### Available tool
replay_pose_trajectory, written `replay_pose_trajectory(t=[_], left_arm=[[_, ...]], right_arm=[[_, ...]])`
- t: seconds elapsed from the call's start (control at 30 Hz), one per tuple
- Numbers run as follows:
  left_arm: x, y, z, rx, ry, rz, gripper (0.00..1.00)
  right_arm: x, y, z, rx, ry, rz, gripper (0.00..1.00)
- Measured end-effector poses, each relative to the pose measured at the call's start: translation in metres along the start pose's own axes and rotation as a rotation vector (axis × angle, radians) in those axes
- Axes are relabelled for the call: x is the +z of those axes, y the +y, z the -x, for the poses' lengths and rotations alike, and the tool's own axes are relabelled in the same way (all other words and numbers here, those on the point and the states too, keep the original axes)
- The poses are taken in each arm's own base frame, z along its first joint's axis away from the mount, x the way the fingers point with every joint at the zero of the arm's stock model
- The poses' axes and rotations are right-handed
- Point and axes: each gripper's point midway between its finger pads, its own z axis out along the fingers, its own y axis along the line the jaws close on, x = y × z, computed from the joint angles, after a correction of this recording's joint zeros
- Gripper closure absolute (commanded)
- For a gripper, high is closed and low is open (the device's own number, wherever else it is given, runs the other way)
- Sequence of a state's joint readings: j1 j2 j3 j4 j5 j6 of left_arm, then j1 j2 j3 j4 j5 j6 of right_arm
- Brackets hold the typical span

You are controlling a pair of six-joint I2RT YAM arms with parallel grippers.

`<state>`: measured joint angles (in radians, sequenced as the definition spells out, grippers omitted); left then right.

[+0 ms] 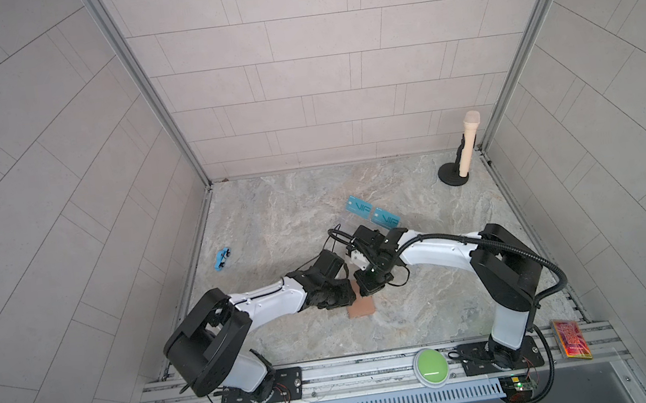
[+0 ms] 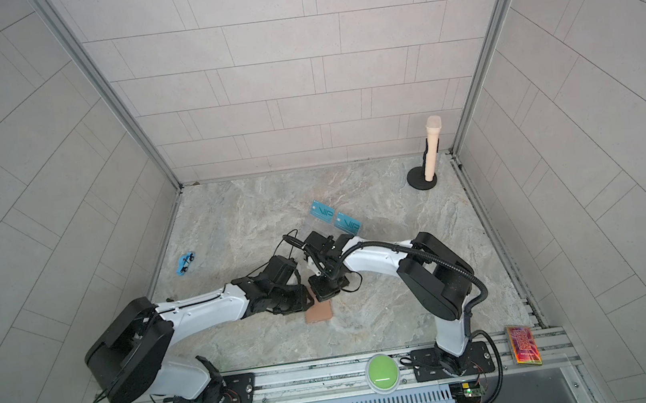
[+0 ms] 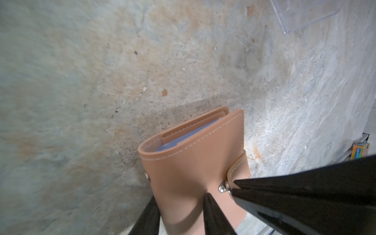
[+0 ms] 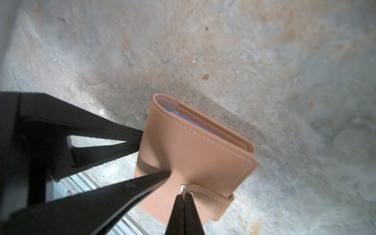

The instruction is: Put the credit cards into the card holder

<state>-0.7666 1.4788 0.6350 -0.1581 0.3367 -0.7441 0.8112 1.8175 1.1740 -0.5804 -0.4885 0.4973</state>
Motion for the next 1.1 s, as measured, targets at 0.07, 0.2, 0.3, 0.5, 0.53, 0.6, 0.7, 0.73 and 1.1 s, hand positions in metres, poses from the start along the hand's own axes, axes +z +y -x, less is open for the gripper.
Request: replay_pose_trajectory(t=[0.07,0.2,0.3,0.5,0.53,0.6,0.7,0.73,1.1], left_arm=[[0.0,0.0,0.0,0.0,0.0,0.0,0.62],[-0.0001,0.0,0.0,0.0,-0.001,0.0,0.62],[-0.0002,0.0,0.0001,0.0,-0.001,0.0,0.62],[-0.0002,0.0,0.0,0.0,-0.001,0.0,0.62],[-0.0002,0.0001,-0.0001,0.0,-0.001,0.0,0.62],[-0.0002,0.0,0.0,0.0,-0.001,0.0,0.62],[-0.0002,0.0,0.0,0.0,-0.001,0.0,0.62],[-0.0002,0.0,-0.0001,0.0,-0.001,0.0,0.62],[-0.0002,-0.0001,-0.0001,-0.001,-0.001,-0.001,0.62]], right_arm=[[0.0002,0.0001,-0.0004,-0.003,0.001,0.001,1.0],[-0.0002,0.0004,-0.0008,-0.006,-0.005,0.006,1.0],[0.0001,0.0007,-0.001,-0.006,-0.011,0.01,1.0],[-0.0001,0.0009,-0.0009,-0.006,-0.011,0.011,1.0],[0.0,0.0009,-0.0011,-0.007,-0.011,0.01,1.0],[0.0,0.001,-0.0012,-0.007,-0.01,0.01,1.0],[0.0001,0.0013,-0.0015,-0.012,-0.01,0.01,1.0],[0.0002,0.0013,-0.0016,-0.013,-0.009,0.009,1.0],[0.0016,0.0014,-0.0023,-0.032,0.005,-0.034,1.0]])
